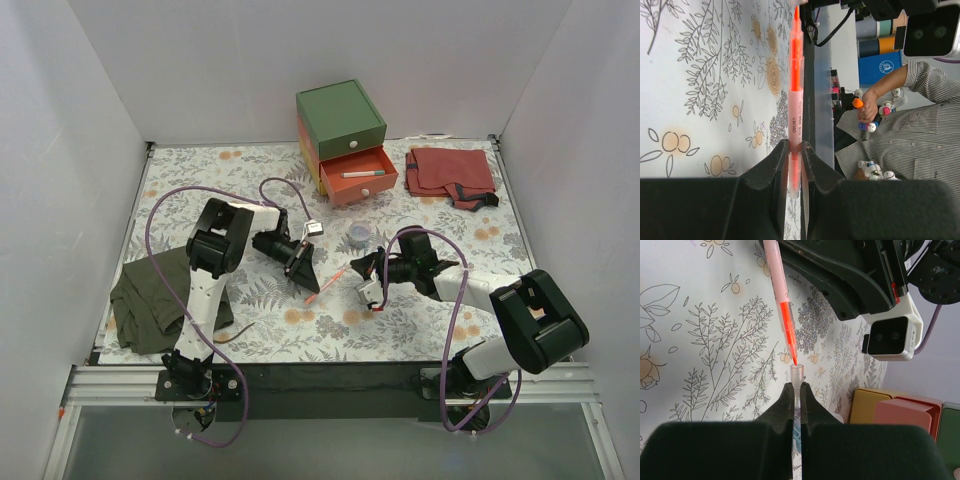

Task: Sort the stationery into containers
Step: Close the pen cap on the pen.

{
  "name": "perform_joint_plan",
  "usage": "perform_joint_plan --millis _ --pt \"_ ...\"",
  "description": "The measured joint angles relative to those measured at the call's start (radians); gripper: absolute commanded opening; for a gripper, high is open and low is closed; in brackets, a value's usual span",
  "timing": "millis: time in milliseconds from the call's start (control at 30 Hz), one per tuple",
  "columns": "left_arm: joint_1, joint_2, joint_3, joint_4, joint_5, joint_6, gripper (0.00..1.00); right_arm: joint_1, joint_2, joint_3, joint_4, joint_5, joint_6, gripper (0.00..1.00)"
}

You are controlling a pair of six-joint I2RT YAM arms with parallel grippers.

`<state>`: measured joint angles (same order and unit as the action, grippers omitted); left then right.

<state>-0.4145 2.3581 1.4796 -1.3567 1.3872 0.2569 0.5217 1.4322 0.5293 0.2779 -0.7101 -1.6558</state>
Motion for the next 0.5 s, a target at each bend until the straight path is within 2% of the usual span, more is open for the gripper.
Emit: perform_joint_plan --millis 500 --pt "0.0 0.028 0.055 -0.008 0.024 -0.018 0.0 0.014 0.0 0.027 -0.062 0.002 -0.047 0.01"
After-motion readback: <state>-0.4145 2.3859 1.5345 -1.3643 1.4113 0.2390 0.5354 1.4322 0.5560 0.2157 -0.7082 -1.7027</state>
